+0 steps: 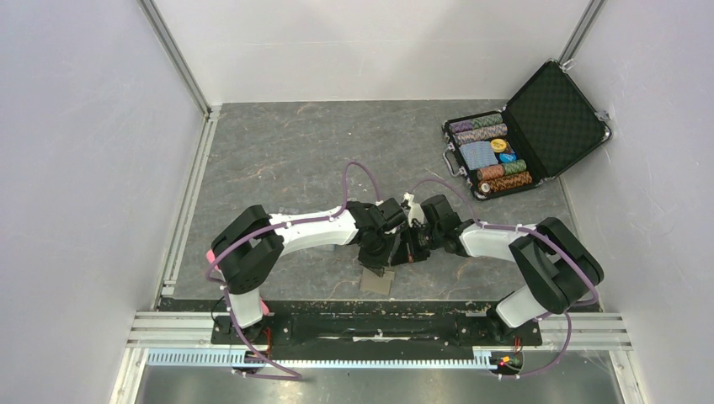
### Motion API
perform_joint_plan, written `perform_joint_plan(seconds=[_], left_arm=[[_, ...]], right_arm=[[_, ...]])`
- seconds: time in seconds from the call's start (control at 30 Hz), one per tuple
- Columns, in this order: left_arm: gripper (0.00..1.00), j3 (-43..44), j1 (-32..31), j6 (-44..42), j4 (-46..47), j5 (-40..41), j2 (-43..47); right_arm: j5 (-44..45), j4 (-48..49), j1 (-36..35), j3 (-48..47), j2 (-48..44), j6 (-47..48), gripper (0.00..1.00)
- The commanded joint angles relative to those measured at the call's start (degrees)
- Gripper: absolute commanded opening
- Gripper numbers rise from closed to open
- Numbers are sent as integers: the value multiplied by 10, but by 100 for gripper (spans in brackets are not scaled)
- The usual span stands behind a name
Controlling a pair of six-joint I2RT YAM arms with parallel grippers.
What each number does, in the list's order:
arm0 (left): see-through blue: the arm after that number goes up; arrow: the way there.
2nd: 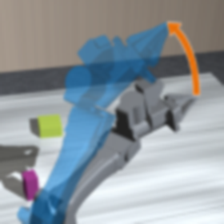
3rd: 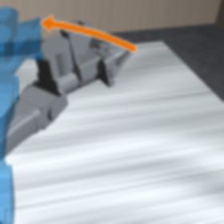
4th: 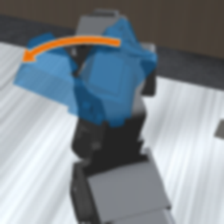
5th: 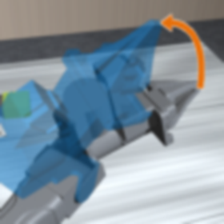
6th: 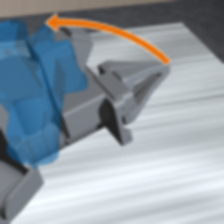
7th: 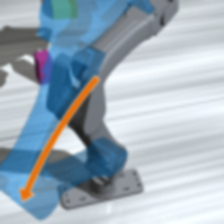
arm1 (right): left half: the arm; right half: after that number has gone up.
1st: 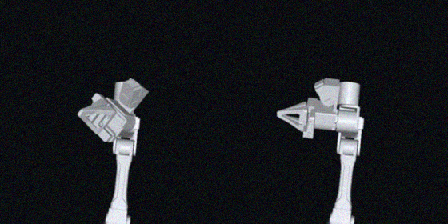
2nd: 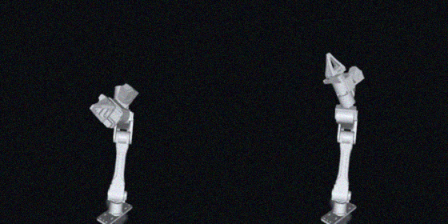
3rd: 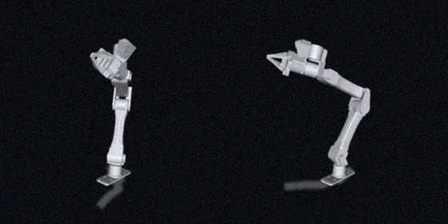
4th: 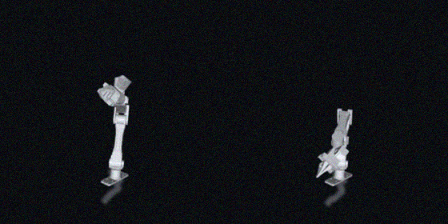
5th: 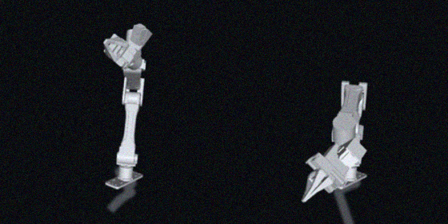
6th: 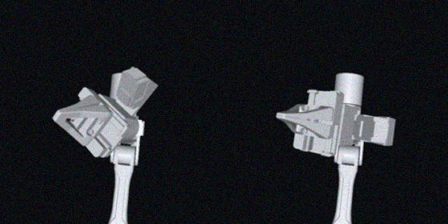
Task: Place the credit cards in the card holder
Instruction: Close the card holder at the center of the board.
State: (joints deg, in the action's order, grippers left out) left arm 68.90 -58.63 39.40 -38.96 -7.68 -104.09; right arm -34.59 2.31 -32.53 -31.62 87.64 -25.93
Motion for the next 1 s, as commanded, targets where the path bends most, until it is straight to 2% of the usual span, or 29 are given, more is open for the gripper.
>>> perform_joint_plan(seconds=[0.0,0.53,0.97], left_arm=[[2,-11,-5,8,-10,23,-9],[2,-5,-5,5,-20,31,-18],[2,-9,-5,3,-22,32,-25]], right_arm=[[18,-13,-4,10,-13,16,0],[-29,18,-4,33,-88,23,0],[-69,82,-30,48,-54,-12,0]])
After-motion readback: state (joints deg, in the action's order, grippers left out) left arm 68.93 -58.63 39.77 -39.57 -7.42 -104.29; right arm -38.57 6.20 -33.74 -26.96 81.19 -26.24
